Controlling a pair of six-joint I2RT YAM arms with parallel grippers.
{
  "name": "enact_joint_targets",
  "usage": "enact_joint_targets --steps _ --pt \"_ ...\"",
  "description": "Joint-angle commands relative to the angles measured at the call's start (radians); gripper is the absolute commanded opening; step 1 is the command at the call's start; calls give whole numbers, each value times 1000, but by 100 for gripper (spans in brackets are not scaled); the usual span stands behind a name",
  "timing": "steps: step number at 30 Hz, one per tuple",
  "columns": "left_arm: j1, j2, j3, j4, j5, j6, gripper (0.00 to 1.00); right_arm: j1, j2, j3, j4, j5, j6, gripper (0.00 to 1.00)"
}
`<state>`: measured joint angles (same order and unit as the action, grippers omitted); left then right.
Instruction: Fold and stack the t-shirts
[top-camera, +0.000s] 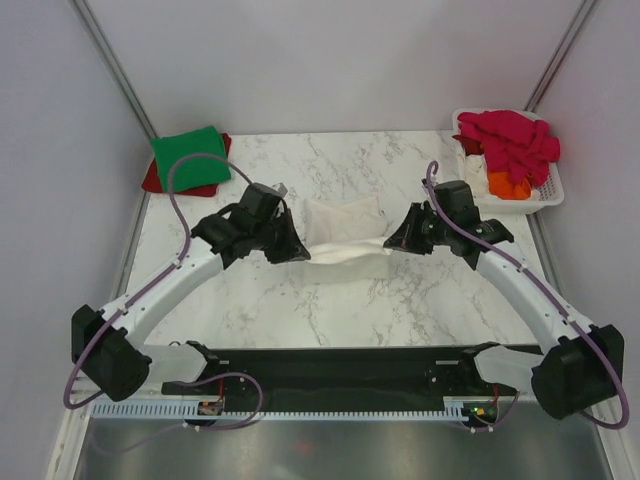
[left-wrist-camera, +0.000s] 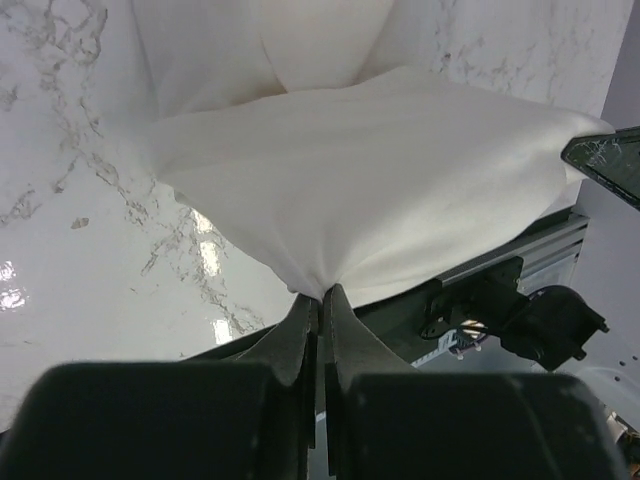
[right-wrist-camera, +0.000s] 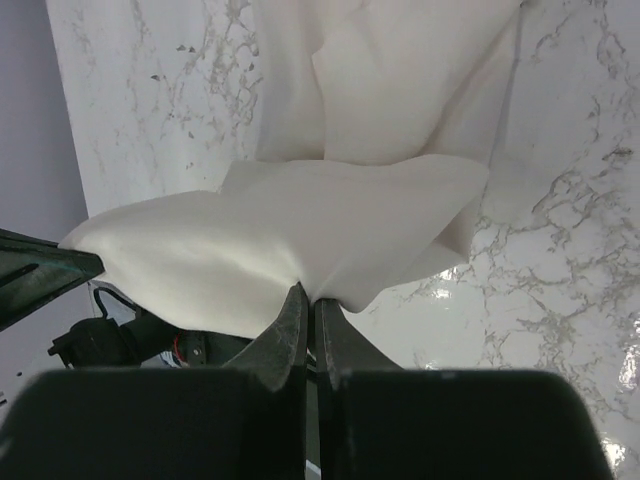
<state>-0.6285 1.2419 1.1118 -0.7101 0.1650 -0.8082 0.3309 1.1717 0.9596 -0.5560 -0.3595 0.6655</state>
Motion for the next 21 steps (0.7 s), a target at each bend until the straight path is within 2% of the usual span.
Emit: enact_joint_targets --steps 1,4,5,7,8,9,10,11,12,13,14,15,16,17,18,19,20,21 --pt "67 79 95 -38 25 92 3 -13 89 99 14 68 -36 0" --pt "110 197 186 -38 56 145 4 -29 172 137 51 68 -43 0" --pt "142 230 239 -38 70 158 4 -35 245 175 57 70 -46 0" --pt "174 370 310 -40 79 202 4 -55 333 224 88 73 -47 1" --pt "209 430 386 -38 108 211 4 -67 439 288 90 77 -47 1" --pt "223 550 434 -38 122 222 7 -75 498 325 97 76 -46 2" --pt "237 635 489 -40 142 254 12 -91 563 368 123 89 -43 16" --pt "263 709 616 -58 160 262 17 -99 715 483 140 83 -49 28" --pt "277 893 702 -64 197 295 23 -108 811 575 93 83 -78 33" --pt "285 991 811 -71 259 340 65 -131 1017 822 14 91 -81 53" --pt "285 1089 1096 -207 296 368 99 -144 1113 952 -51 53 -93 67" --pt "289 1213 1264 -303 291 375 100 -156 1193 1070 -152 27 -108 75" --pt "308 1381 1415 -389 280 357 100 -161 1283 1240 -191 13 -119 92" --pt "322 1428 1568 -485 300 331 100 -159 1292 1281 -212 7 -135 98" --pt "332 1429 1556 -482 312 299 100 -161 1281 1291 -217 17 -148 98" --pt "332 1353 1510 -454 292 302 100 -159 1217 1254 -214 45 -167 98" --pt "332 1294 1353 -412 241 310 100 -159 1177 1219 -203 78 -176 98" --pt "334 1235 1265 -305 222 316 100 -161 1133 1176 -164 86 -185 98"
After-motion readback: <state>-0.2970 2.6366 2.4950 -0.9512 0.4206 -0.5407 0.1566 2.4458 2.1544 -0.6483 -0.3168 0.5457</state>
